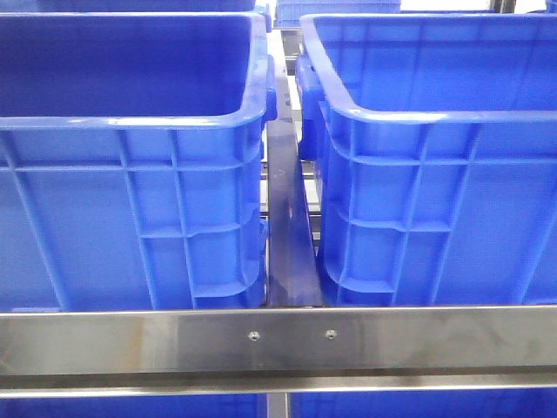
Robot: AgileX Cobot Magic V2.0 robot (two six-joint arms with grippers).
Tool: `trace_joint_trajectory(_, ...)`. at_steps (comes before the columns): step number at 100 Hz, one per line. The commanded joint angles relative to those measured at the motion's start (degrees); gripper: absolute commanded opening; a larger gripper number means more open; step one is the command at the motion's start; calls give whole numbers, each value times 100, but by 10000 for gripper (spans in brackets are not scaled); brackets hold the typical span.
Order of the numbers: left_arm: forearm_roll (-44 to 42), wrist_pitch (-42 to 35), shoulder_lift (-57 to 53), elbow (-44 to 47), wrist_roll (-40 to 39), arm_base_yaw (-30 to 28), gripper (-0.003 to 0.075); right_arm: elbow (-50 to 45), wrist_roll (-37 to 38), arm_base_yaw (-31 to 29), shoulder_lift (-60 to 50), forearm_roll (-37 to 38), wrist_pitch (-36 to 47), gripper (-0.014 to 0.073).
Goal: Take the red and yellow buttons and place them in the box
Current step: 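Grasp the red cap with the right gripper and open the left gripper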
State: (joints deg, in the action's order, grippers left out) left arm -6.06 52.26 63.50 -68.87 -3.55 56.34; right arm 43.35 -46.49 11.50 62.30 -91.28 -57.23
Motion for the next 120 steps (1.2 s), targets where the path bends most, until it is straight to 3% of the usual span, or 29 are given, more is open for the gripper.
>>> trace_joint_trajectory(1, -12, -389, -132, -156, 2, 33, 83, 349, -147, 228, 132, -456, -18, 528)
trace_joint_trajectory(81, -12, -389, -132, -156, 2, 33, 83, 1278, -180, 1213, 1298, -506, 56, 512)
trace_joint_trajectory(88, -12, -389, -132, -156, 2, 33, 83, 1278, -180, 1213, 1298, -506, 50, 446)
trace_joint_trajectory(109, -12, -389, -132, -156, 2, 33, 90, 1278, -180, 1213, 1298, -506, 50, 107)
trace_joint_trajectory(120, -12, -389, -132, -156, 2, 33, 173, 1278, -180, 1213, 1298, -506, 50, 43)
